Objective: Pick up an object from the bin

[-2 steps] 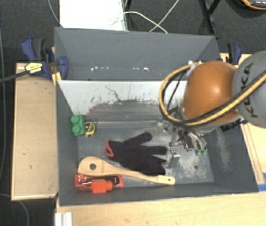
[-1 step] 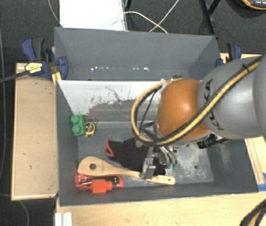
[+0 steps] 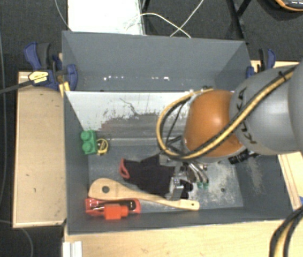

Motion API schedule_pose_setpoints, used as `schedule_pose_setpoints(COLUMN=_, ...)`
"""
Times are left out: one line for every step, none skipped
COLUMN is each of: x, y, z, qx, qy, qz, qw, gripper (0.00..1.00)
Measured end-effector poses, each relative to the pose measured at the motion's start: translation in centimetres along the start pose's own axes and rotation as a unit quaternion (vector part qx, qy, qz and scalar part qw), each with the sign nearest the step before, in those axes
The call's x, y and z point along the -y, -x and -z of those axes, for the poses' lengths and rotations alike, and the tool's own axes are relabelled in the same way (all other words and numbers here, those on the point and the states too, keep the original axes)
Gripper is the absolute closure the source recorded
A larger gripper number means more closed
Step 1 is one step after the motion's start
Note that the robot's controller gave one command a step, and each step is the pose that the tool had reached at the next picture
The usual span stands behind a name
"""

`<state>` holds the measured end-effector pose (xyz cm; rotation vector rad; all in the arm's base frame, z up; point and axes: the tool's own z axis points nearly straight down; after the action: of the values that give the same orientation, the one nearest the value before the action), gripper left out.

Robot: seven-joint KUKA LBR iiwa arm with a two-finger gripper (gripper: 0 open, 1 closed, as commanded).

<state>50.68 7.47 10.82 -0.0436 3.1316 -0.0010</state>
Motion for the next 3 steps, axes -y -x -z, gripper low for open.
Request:
schedule_pose_setpoints(x=-2.3, y=1.1, z=-3.8, qx=-0.0015, qy=0.001, qz=-0.052, qw=0.9986, gripper=0.0)
schedule_pose_setpoints(x=-2.7, y=-0.2, z=-3.7, qx=0.0022, qy=0.001, qz=-0.042, qw=0.9991, gripper=0.0)
schedule_pose_setpoints(x=7.5, y=-1.2, z=-3.8, qx=-0.0011, qy=0.001, qz=-0.083, qw=0.9966, gripper=1.0)
